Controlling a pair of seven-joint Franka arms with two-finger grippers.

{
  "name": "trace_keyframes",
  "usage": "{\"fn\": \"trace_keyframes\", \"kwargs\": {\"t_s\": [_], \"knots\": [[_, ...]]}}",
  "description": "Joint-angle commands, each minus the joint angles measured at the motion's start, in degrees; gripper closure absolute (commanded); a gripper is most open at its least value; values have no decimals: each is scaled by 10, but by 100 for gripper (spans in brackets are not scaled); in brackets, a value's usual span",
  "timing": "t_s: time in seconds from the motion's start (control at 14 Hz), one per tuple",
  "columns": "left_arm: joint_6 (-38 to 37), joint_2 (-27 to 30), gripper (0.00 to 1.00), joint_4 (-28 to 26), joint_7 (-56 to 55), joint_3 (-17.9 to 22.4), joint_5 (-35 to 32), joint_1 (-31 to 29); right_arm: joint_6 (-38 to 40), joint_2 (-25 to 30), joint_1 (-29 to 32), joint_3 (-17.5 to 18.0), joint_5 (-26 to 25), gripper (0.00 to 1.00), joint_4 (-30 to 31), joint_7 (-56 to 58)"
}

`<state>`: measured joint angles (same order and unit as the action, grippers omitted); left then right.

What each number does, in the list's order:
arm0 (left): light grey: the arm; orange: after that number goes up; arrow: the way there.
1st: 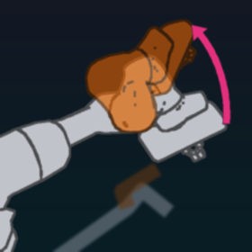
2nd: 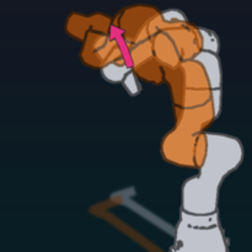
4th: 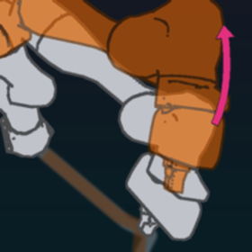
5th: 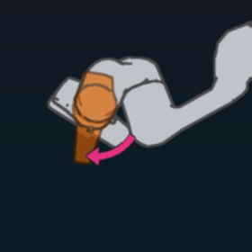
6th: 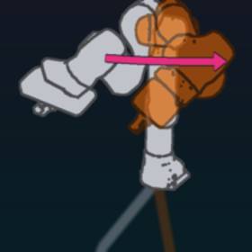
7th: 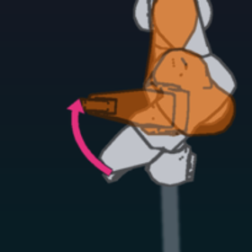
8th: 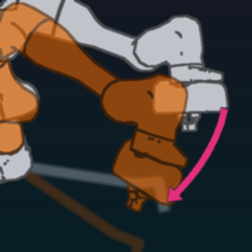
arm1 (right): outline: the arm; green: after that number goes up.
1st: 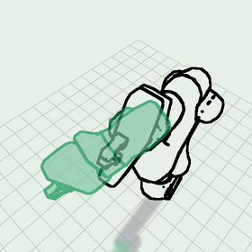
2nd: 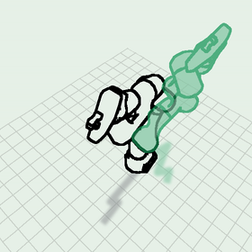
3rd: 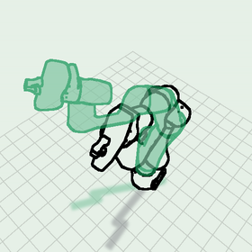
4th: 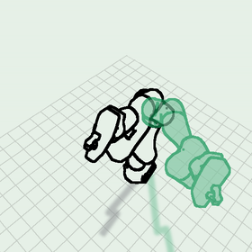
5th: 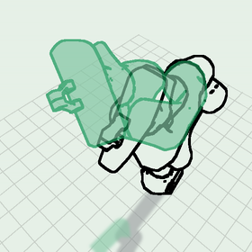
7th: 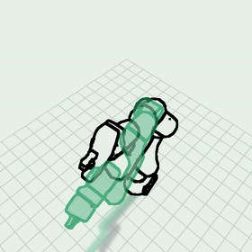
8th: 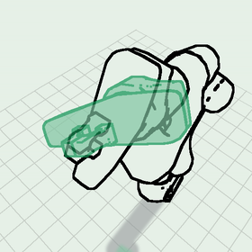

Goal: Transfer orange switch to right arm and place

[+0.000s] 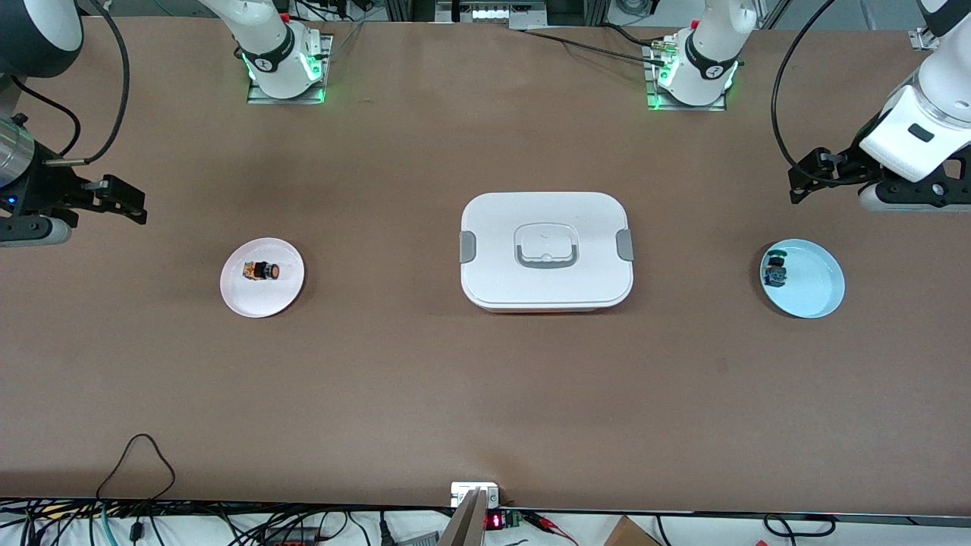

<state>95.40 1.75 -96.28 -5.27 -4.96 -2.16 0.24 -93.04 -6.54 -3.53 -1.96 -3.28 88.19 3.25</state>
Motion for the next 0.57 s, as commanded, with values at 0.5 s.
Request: {"fn": "trace_keyframes", "kwargs": {"t_s": [0.5], "knots": [[-14, -10, 0, 20, 7, 2, -5, 4, 17, 65, 12, 2, -1, 0, 66, -2]]}}
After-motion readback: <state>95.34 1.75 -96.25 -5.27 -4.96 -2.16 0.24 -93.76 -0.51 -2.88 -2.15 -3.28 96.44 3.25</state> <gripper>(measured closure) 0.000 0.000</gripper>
